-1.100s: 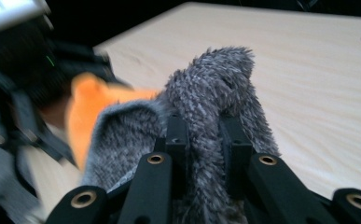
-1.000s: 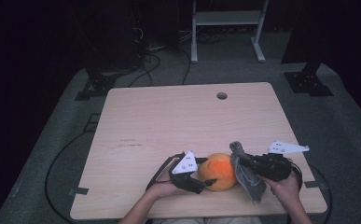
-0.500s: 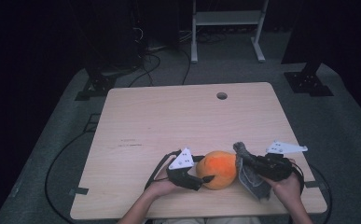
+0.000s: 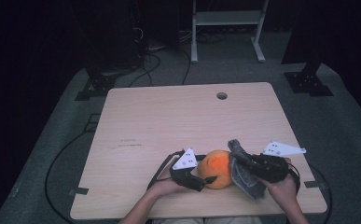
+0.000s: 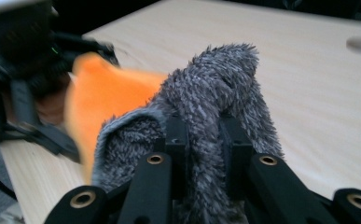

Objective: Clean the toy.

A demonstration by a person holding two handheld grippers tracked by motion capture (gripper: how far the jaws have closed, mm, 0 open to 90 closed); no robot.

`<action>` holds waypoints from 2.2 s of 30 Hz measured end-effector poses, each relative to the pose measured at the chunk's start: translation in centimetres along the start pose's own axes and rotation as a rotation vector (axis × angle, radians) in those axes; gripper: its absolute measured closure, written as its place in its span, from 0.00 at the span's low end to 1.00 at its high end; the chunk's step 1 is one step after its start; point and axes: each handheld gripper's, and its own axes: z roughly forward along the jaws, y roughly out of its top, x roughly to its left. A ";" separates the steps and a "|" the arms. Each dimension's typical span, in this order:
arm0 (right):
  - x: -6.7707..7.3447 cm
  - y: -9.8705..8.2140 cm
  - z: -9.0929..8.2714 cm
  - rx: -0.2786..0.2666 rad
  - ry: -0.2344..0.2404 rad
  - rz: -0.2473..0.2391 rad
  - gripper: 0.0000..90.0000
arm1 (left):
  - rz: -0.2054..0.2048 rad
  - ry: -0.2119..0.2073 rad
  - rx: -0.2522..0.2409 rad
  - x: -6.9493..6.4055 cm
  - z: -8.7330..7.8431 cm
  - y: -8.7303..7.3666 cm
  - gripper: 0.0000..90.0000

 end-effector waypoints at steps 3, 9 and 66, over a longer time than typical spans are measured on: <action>1.8 1.1 0.1 -0.040 0.052 -0.047 0.84 | 0.039 0.020 0.012 -0.7 0.3 0.5 0.31; 0.6 0.2 0.9 -0.013 0.021 -0.034 0.84 | -0.020 0.025 -0.015 -0.3 0.3 0.2 0.37; 1.9 0.3 0.8 0.037 0.037 -0.097 0.83 | 0.004 -0.064 0.054 0.9 0.4 -0.3 0.20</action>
